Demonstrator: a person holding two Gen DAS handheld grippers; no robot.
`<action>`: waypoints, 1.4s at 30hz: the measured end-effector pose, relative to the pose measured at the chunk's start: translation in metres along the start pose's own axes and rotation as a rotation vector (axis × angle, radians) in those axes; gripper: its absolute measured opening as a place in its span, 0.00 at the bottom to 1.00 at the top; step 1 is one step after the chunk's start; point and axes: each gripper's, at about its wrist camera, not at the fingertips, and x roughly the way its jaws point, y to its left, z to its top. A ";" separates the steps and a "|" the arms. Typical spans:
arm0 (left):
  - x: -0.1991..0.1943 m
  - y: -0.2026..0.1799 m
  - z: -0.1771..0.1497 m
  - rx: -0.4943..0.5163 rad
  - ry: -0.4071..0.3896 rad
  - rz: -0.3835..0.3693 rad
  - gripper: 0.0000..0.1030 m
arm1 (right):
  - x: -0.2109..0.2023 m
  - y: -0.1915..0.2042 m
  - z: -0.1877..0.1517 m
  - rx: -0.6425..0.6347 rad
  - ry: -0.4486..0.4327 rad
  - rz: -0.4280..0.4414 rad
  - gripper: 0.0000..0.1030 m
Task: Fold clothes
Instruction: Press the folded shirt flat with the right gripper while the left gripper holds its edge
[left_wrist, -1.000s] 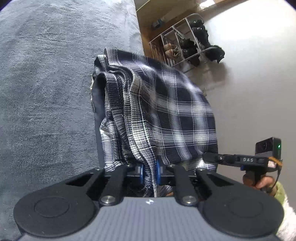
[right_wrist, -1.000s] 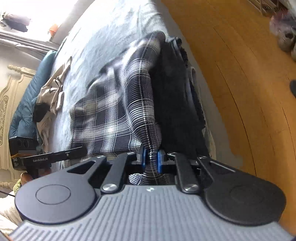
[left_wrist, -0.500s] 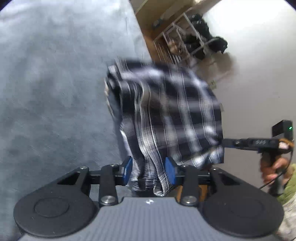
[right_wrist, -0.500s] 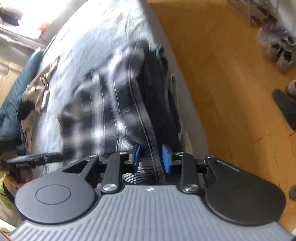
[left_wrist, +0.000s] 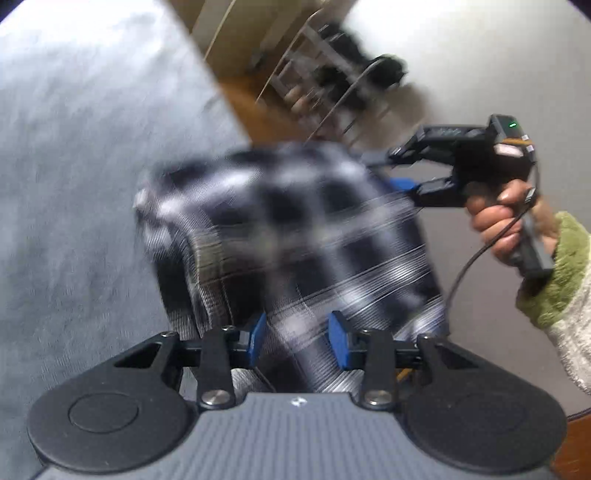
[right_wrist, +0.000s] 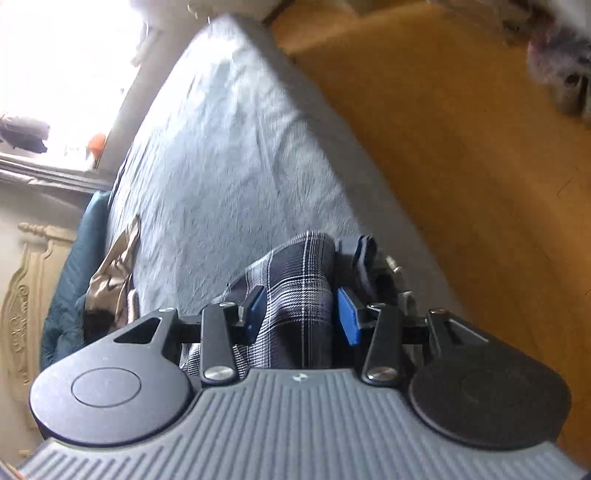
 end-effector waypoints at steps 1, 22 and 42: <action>0.001 0.003 -0.002 -0.006 0.003 -0.002 0.35 | 0.003 0.001 0.001 -0.014 0.009 0.006 0.40; 0.016 -0.004 -0.012 0.034 -0.044 -0.017 0.36 | 0.028 0.000 -0.024 -0.266 -0.202 0.036 0.20; 0.006 0.004 -0.027 -0.033 -0.161 0.001 0.40 | 0.134 0.168 -0.120 -1.047 0.146 -0.069 0.19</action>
